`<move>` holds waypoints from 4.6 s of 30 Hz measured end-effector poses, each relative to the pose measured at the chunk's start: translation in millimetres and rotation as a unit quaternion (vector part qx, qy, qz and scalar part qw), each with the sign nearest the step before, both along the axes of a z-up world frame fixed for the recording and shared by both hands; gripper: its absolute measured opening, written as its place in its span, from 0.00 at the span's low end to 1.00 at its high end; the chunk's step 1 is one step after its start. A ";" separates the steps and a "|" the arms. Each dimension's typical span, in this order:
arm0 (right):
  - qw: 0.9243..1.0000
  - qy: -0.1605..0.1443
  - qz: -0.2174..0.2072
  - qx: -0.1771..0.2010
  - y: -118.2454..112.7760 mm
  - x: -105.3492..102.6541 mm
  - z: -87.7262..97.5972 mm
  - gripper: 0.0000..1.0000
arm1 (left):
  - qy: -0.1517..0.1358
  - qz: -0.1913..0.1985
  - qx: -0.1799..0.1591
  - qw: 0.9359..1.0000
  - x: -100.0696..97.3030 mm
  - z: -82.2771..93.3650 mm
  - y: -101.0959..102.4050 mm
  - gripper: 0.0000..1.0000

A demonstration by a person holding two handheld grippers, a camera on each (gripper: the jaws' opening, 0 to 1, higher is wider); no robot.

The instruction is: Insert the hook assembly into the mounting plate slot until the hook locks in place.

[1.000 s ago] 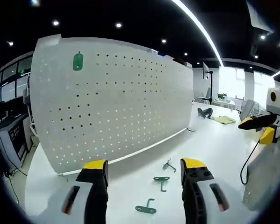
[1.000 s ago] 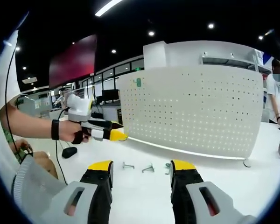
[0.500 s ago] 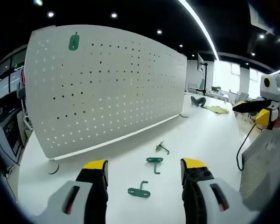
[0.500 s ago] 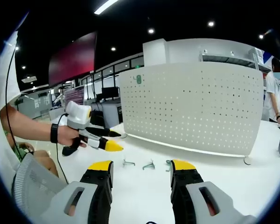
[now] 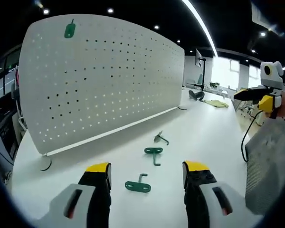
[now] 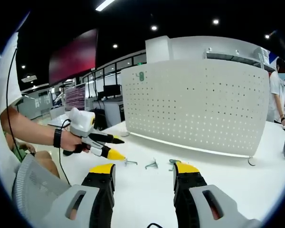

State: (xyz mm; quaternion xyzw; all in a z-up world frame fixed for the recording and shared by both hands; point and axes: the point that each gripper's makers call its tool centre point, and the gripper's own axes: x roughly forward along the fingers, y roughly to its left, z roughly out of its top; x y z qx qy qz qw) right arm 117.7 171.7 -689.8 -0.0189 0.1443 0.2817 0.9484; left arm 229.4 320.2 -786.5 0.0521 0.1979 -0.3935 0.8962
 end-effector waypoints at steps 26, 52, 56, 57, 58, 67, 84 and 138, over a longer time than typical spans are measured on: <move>0.999 0.024 -0.043 -0.011 -12.0 -8.0 -12.1 0.49 | 0.053 -0.004 0.005 0.999 12.1 -53.7 1.0 0.48; 0.999 0.028 -0.042 -0.013 -11.5 -3.5 -12.0 0.48 | 0.067 -0.002 -0.004 0.998 13.6 -60.5 -5.7 0.33; 0.999 0.027 -0.036 -0.013 -7.6 -3.1 -10.5 0.48 | 0.098 0.005 -0.033 0.995 8.0 -56.9 -7.9 0.32; 0.999 0.026 -0.035 -0.012 -6.7 -3.0 -10.1 0.48 | 0.100 0.007 -0.041 0.994 7.5 -54.9 -8.4 0.32; 0.999 0.025 -0.033 -0.011 -5.9 -2.5 -9.6 0.48 | 0.103 0.008 -0.045 0.994 6.9 -53.7 -8.1 0.32; 0.999 0.021 -0.024 -0.008 -1.6 -1.9 -6.0 0.48 | 0.139 0.026 -0.101 0.985 -2.9 -34.5 -14.8 0.32; 1.000 0.005 -0.001 0.010 1.9 -5.6 -2.7 0.47 | 0.178 0.043 -0.177 0.967 -33.8 7.0 -27.5 0.32; 0.970 -0.039 0.240 0.024 18.5 -52.3 6.7 0.20 | 0.341 -0.032 -0.345 0.874 -153.4 93.7 -120.9 0.31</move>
